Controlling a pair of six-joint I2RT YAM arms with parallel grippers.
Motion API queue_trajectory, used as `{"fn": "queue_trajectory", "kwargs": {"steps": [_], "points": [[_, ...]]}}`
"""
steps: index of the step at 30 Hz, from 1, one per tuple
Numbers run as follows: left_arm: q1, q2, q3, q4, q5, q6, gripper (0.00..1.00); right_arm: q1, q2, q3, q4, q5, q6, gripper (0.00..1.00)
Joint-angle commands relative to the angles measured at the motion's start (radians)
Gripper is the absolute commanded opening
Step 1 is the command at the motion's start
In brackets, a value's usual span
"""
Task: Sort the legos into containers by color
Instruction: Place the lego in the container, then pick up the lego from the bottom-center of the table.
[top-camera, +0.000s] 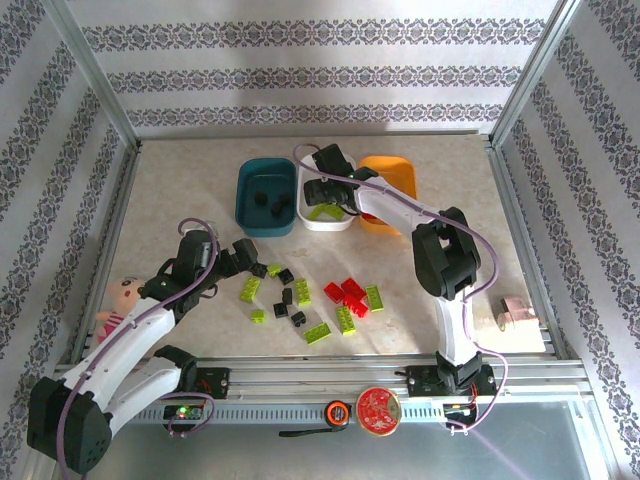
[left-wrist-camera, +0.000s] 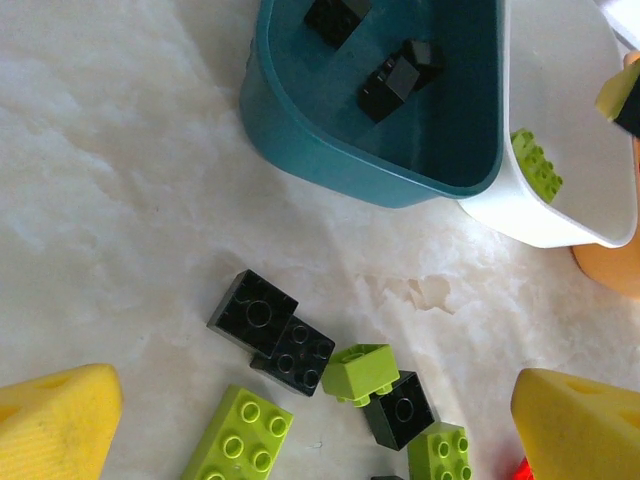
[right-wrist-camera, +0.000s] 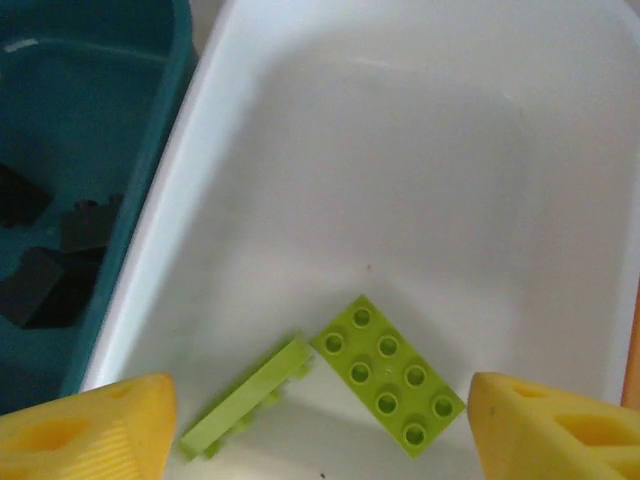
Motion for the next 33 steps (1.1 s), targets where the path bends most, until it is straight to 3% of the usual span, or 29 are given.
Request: {"fn": "queue_trajectory", "kwargs": {"steps": [1,8,13,25,33], "points": [[0.017,0.017,0.01,-0.032,0.018,0.035,1.0,0.002,-0.068,0.008,-0.004,0.016,0.017,0.8],[0.018,0.093,0.03,-0.039,0.049,0.047,1.0,0.045,-0.236,-0.184,0.046,-0.066,0.01,0.83],[0.017,0.089,0.024,-0.028,0.016,0.038,1.0,0.141,-0.31,-0.348,0.033,-0.122,0.02,0.86],[0.017,0.061,0.004,-0.019,-0.008,0.033,1.0,0.305,-0.241,-0.484,0.057,-0.217,0.104,0.85],[0.018,0.056,-0.009,-0.011,-0.011,0.034,1.0,0.345,-0.264,-0.571,0.036,-0.192,0.113,0.75]]}}
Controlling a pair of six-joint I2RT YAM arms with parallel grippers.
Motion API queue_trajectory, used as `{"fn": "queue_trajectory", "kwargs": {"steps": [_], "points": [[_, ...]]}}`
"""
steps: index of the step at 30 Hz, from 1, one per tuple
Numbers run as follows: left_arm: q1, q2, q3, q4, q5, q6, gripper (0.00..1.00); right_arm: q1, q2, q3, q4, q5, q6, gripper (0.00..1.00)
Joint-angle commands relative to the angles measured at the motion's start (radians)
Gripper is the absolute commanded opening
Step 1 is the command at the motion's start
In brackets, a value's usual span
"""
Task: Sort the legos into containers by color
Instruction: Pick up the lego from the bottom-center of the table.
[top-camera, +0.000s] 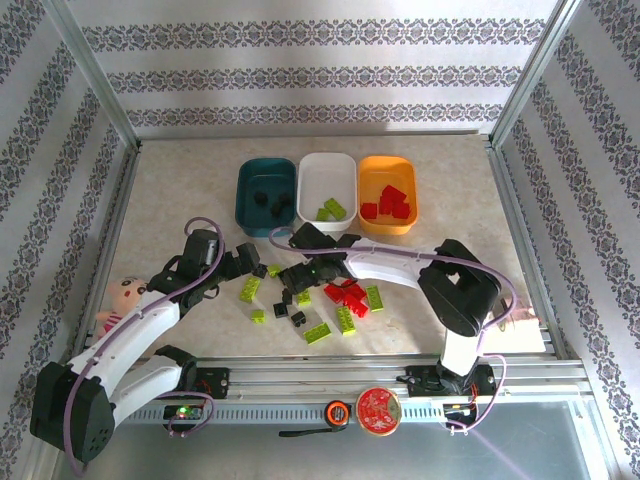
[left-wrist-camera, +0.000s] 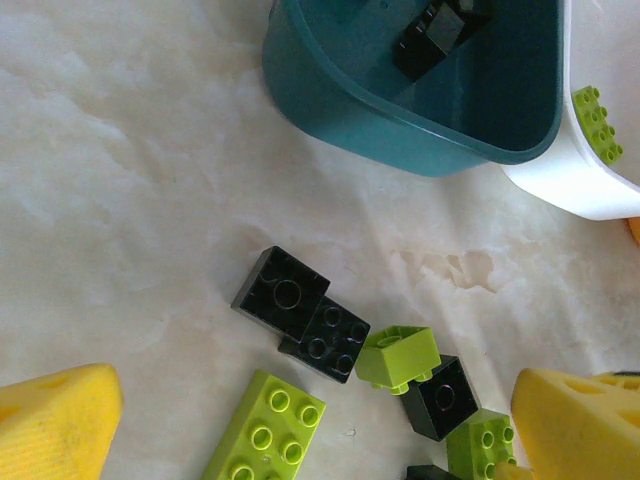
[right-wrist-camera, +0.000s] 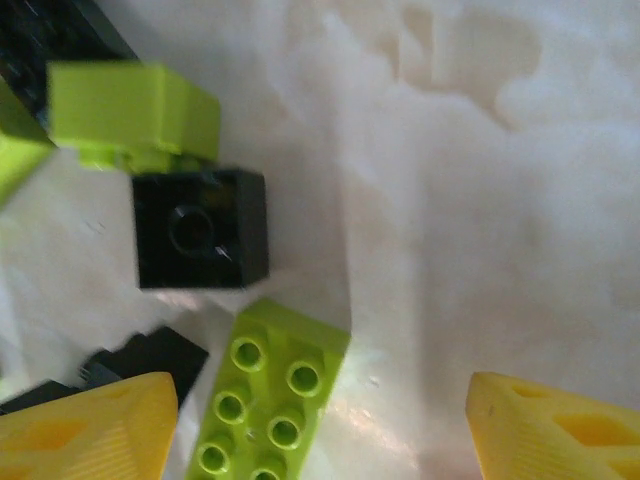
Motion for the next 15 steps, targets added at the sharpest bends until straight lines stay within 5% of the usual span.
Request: {"fn": "queue_trajectory", "kwargs": {"steps": [1,15], "points": [[0.019,-0.008,-0.009,0.003,-0.018,0.008,1.0,0.023,-0.008,-0.023,-0.02,-0.001,0.012,0.74],[0.019,0.005,-0.016,0.011,-0.019,0.005,1.0,0.076,0.051,0.012,-0.072,0.033,-0.021,0.68]]}}
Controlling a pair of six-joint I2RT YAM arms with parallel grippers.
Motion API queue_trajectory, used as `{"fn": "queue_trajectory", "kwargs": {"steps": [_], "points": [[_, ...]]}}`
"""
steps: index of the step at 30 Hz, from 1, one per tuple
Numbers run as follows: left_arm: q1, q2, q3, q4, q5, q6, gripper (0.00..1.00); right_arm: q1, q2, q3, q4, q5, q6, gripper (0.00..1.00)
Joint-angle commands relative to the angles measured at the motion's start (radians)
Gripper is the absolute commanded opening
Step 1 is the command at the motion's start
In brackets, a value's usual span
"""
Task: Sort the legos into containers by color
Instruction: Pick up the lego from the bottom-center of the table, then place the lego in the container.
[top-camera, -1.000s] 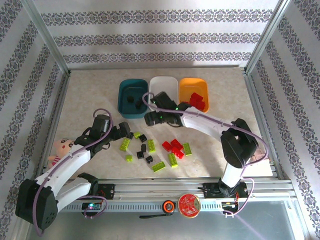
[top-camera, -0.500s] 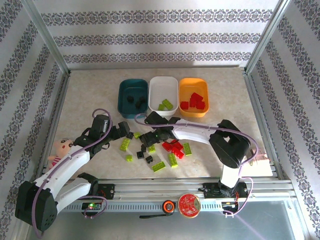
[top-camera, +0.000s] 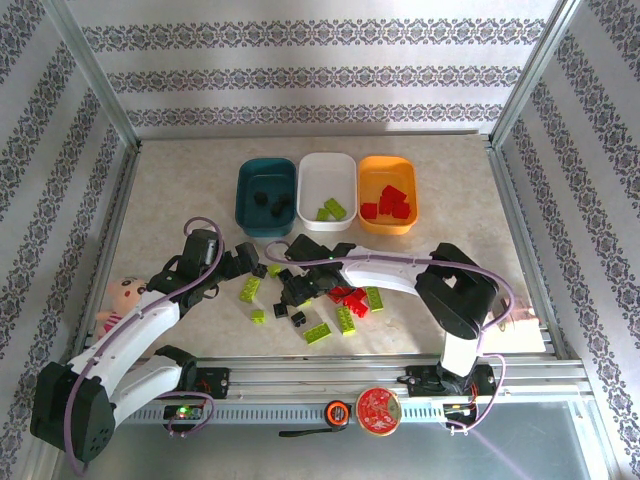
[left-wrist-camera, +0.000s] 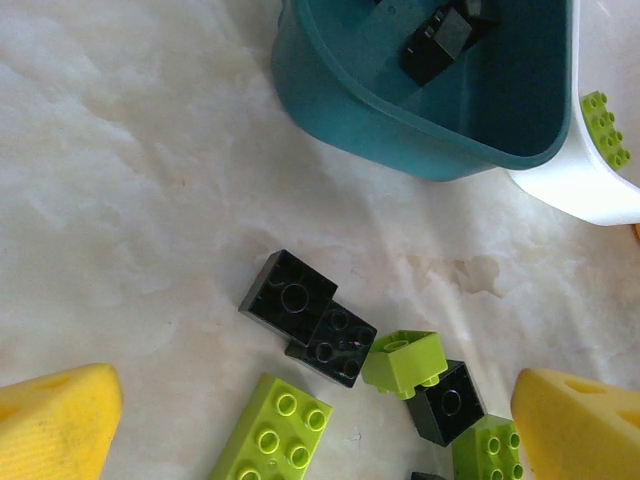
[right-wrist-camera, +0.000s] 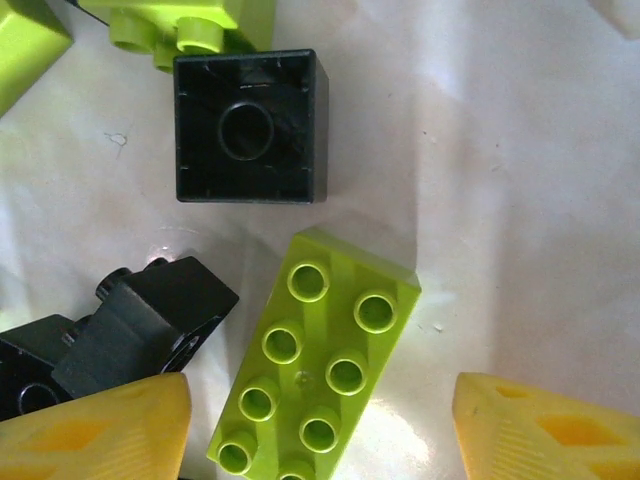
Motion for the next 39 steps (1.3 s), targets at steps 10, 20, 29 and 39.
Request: {"fn": "queue_trajectory", "kwargs": {"steps": [10,20,29,39], "points": [[0.013,0.011,-0.012,0.015,-0.005,0.005,1.0,0.04,0.095,0.053,-0.118,0.138,-0.037,0.51],[0.013,0.017,-0.009,0.022,0.007,0.002,1.0,-0.055,-0.073,0.009,-0.008,0.135,-0.076,0.27],[0.013,0.024,-0.011,0.04,0.04,0.001,1.0,-0.273,-0.088,0.194,-0.002,0.126,-0.125,0.26],[0.012,0.049,0.013,0.03,0.119,0.042,1.0,-0.402,0.198,0.502,-0.062,0.161,-0.095,0.32]]}}
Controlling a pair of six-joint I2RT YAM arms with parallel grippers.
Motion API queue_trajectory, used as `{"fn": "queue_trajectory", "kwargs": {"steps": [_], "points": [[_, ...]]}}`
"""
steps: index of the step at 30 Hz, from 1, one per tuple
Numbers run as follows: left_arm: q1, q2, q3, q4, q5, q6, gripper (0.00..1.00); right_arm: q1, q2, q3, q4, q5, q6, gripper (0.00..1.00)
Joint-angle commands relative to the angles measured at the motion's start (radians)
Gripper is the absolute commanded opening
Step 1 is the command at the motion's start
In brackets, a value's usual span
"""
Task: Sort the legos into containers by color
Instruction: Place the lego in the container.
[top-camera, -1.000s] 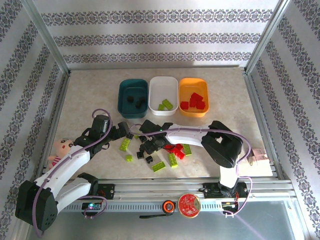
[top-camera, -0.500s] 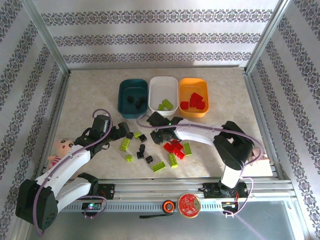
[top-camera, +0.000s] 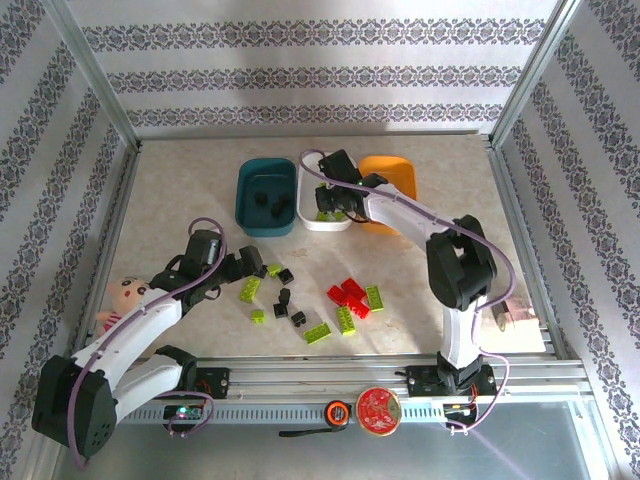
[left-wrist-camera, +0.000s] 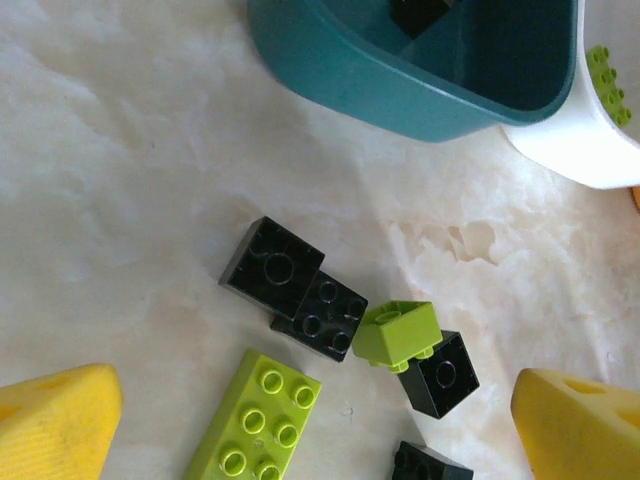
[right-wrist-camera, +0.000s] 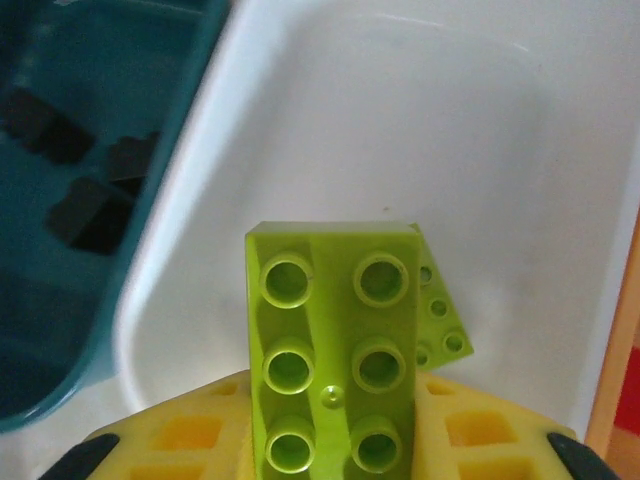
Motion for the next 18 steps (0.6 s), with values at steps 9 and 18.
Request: {"fn": "queue_trajectory", "kwargs": {"steps": [9,18], "points": [[-0.076,0.119,0.072,0.013,0.078,0.066,0.95,-0.045,0.081,0.127,-0.05,0.014,0.041,0.78],[-0.292,0.282,0.18,-0.069,0.021,0.137,0.84,-0.045,-0.065,-0.082,0.014,0.029,0.046,0.83]]}}
